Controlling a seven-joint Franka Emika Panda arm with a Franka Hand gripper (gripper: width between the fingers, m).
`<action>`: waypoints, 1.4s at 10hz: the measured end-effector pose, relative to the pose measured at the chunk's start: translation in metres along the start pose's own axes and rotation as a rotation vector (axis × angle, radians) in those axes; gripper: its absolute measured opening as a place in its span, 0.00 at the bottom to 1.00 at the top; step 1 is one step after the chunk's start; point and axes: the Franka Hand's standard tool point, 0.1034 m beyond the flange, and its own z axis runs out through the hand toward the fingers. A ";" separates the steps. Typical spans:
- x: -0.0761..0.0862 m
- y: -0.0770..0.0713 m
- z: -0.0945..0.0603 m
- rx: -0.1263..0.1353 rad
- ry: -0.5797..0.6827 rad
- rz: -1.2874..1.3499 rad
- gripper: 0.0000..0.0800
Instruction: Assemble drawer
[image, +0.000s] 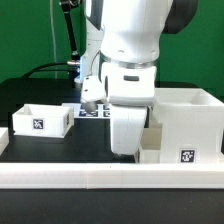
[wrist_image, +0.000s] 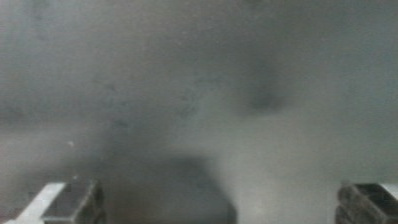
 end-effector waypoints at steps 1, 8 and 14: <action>0.003 0.000 0.000 0.001 -0.002 0.007 0.81; 0.002 0.000 -0.001 -0.001 -0.013 0.026 0.81; 0.010 0.028 -0.029 -0.008 -0.015 -0.059 0.81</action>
Offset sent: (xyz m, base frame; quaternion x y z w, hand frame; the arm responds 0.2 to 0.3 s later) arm 0.0106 0.0366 0.0034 -0.0163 0.0197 -0.0387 0.9989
